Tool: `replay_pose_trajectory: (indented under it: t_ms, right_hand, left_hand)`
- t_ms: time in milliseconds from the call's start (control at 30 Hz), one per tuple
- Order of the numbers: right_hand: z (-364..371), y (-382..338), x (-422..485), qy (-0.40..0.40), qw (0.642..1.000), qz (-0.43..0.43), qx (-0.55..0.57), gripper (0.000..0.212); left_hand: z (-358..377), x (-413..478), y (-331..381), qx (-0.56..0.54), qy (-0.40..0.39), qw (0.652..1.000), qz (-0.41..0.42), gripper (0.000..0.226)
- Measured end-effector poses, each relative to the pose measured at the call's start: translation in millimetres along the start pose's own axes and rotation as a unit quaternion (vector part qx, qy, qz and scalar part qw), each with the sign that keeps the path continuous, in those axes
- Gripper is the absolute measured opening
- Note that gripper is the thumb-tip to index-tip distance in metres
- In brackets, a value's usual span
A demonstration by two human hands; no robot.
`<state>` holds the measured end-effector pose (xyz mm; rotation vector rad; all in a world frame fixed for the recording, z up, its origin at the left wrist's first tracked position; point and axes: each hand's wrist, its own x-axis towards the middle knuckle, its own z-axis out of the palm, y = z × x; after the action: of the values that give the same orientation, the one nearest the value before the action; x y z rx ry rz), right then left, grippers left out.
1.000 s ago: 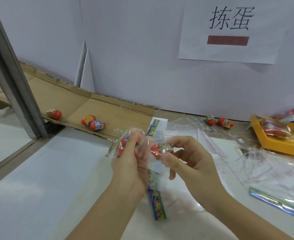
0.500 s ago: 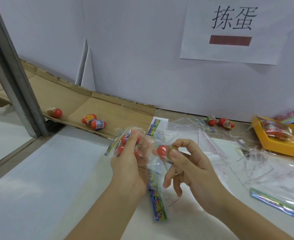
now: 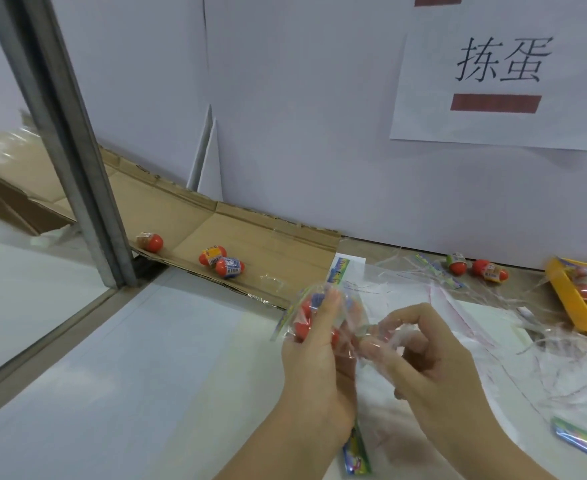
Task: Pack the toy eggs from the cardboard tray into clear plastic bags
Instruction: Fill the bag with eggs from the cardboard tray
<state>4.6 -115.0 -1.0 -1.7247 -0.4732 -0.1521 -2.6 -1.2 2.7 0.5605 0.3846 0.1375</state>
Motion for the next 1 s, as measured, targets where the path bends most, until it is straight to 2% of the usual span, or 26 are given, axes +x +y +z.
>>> replay_pose_trajectory:
  t_ms: [67,133,167,233,333,400,500,567,700,867,1000]
  right_hand:
    - [0.7,0.1,-2.6,-0.005,1.000,-0.025,-0.018,0.026]
    - [3.3,-2.4,-4.0,-0.027,0.998,-0.032,-0.043,0.007]
    - [3.7,-3.7,-4.4,-0.037,0.997,-0.038,-0.056,0.006]
    - [4.8,-6.7,-4.9,-0.053,0.996,-0.039,-0.059,0.018]
    - [5.7,-6.0,-3.3,-0.054,0.996,-0.033,-0.061,0.042]
    - [7.2,-6.5,-3.0,-0.035,0.996,-0.051,-0.059,0.036]
    - [6.6,-6.2,-3.1,0.026,0.996,-0.059,-0.054,0.025]
    - [3.0,-6.8,-1.2,0.046,0.996,-0.058,-0.054,0.023]
    - [-0.4,-10.1,3.7,0.047,0.997,-0.053,-0.014,0.020]
    - [-0.6,-8.6,2.8,0.003,0.996,-0.072,-0.048,0.020]
    - [-3.0,-3.2,2.3,0.006,0.995,-0.076,-0.062,0.029]
  left_hand:
    - [0.8,-0.6,-0.2,-0.005,0.003,1.000,-0.030,0.035]
    - [-0.6,1.6,4.3,-0.024,0.018,0.998,-0.057,0.057]
    - [-1.1,3.6,6.9,-0.039,0.023,0.997,-0.070,0.060]
    - [-1.5,5.1,13.1,-0.065,0.021,0.993,-0.092,0.057]
    - [-3.1,5.0,20.4,-0.097,-0.007,0.990,-0.104,0.039]
    - [-4.2,4.8,22.9,-0.123,-0.037,0.987,-0.100,0.032]
    - [-5.1,4.5,22.6,-0.119,-0.076,0.986,-0.092,0.048]
    - [-3.0,3.1,22.2,-0.109,-0.084,0.987,-0.083,0.048]
    - [-2.7,5.8,22.1,-0.130,-0.085,0.986,-0.065,0.037]
    - [-1.9,3.4,18.4,-0.098,-0.084,0.990,-0.061,0.040]
    - [-0.6,3.3,14.9,-0.088,-0.089,0.990,-0.057,0.047]
